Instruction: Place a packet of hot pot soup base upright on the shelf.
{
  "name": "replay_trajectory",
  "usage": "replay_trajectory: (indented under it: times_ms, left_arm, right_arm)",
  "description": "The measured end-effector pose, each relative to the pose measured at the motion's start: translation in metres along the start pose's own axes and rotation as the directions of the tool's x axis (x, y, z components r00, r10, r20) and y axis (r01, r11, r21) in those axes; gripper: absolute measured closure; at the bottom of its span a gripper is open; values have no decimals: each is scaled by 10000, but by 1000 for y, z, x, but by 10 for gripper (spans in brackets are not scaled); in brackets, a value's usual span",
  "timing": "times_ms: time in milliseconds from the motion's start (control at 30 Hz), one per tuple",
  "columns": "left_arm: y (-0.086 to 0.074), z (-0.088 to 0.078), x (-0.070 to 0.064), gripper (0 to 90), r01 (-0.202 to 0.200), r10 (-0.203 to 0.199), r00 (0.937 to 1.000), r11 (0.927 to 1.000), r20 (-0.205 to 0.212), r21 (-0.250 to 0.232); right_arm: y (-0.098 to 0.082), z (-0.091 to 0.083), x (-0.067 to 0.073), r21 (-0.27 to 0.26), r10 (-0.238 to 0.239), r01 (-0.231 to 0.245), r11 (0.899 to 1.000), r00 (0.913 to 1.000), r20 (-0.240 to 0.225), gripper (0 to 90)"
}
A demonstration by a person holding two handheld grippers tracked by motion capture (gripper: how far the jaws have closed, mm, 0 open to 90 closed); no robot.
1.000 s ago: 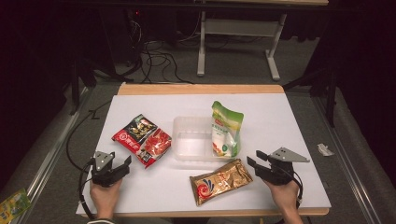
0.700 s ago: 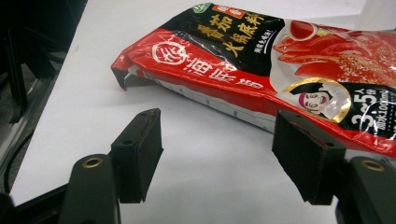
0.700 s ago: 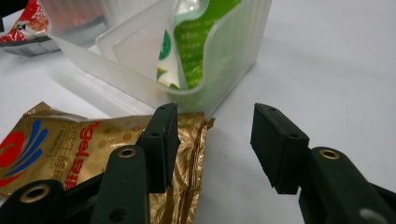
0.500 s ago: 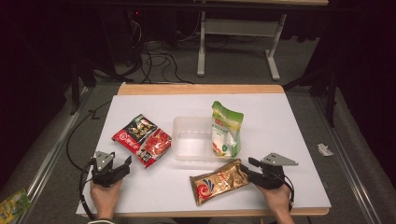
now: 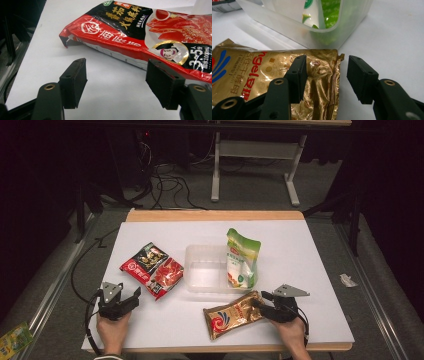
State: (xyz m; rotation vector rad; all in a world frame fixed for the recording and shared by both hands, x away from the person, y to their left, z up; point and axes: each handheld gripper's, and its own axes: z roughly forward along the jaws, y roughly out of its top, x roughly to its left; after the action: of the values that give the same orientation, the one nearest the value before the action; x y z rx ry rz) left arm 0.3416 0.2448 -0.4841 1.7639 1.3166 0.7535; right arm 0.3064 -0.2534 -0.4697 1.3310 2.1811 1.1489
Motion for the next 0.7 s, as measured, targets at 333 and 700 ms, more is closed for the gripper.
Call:
replay_trajectory:
  times_ms: [333,700]
  left_arm:
    - [0,0,-1,338,-163,163,9999,9999,-6,37]
    - [0,0,0,338,-16,16,10000,10000,-34,-48]
  right_arm:
    - [-3,5,0,339,-301,301,9990,9995,-26,566]
    - [-8,7,-5,604,22,-12,9982,9999,-157,570]
